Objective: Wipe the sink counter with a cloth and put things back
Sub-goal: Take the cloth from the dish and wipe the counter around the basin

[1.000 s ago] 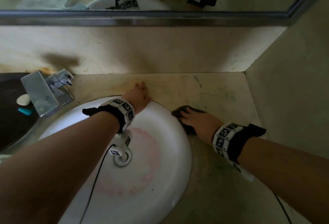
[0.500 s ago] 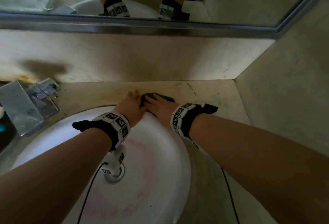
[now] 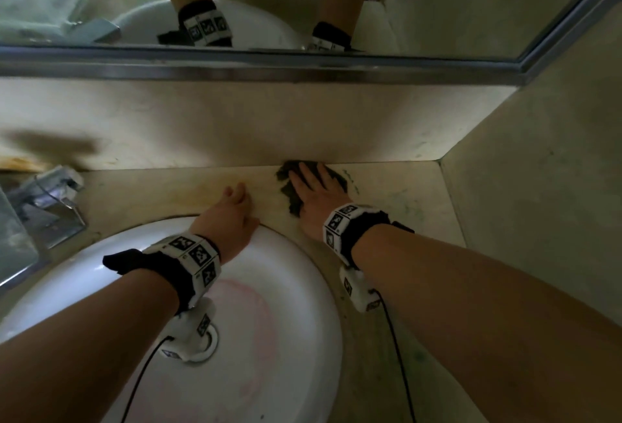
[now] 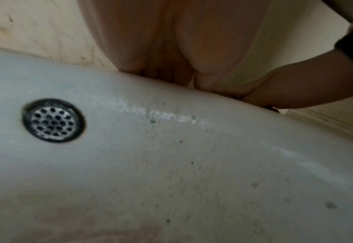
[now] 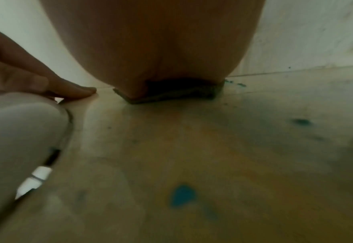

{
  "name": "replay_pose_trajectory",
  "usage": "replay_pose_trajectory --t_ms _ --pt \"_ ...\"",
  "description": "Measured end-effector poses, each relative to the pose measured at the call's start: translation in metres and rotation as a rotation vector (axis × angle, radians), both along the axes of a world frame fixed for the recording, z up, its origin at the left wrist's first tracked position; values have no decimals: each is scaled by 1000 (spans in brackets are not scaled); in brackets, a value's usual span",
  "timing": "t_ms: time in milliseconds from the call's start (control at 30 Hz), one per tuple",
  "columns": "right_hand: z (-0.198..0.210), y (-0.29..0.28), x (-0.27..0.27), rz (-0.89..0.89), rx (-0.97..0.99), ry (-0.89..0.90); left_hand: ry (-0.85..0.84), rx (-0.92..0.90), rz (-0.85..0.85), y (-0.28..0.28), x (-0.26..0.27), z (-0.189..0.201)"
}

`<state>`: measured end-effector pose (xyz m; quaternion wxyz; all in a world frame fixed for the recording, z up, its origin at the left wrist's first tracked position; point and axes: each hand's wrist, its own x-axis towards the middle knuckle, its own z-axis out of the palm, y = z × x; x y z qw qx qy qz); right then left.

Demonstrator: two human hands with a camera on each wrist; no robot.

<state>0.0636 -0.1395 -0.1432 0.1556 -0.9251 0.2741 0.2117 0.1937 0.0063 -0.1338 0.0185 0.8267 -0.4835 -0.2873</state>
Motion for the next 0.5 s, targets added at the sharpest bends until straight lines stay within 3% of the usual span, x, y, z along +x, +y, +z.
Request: replay_pose_trajectory --t_ms 500 --pt "-8 -52 -63 -500 -56 65 1 -26 21 1 1 -4"
